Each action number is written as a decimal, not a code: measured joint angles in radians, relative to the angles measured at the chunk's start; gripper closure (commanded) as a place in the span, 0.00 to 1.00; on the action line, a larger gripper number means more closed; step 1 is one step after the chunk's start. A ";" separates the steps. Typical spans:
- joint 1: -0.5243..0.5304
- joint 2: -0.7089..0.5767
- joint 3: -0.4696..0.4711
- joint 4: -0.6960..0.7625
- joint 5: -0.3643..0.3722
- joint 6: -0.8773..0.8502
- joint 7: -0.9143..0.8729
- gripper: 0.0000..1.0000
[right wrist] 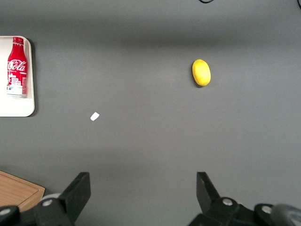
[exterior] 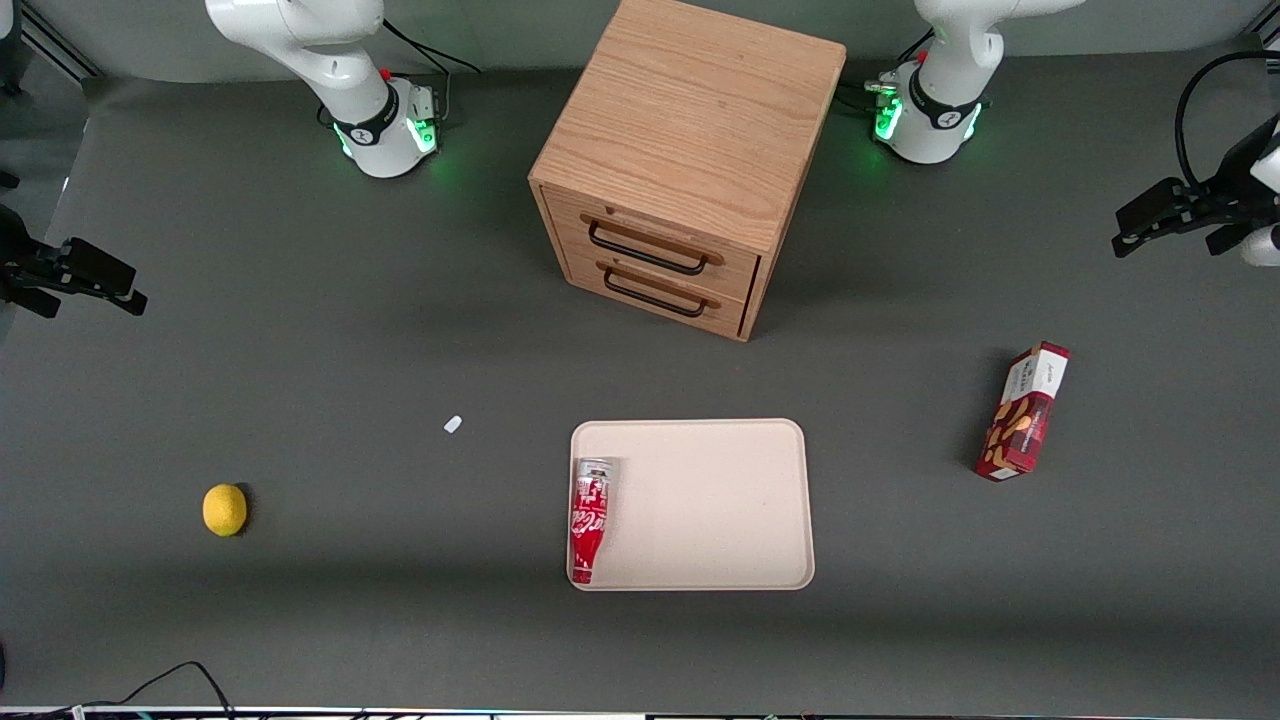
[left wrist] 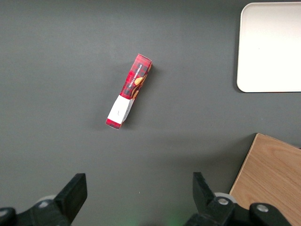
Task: Place red cookie box on tray
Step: 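Move the left gripper down over the red shortbread box and close on it, then lift the red shortbread box upright with the left gripper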
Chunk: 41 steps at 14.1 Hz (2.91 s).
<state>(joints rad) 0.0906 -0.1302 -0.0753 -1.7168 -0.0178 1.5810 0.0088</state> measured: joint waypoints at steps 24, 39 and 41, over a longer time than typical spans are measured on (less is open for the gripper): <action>0.002 0.298 -0.006 -0.128 0.088 0.404 0.306 0.00; 0.012 0.487 0.056 -0.410 0.115 0.935 0.504 0.04; 0.011 0.505 0.056 -0.410 0.082 0.948 0.504 0.43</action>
<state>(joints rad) 0.1020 0.3751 -0.0192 -2.1271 0.0644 2.5289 0.5131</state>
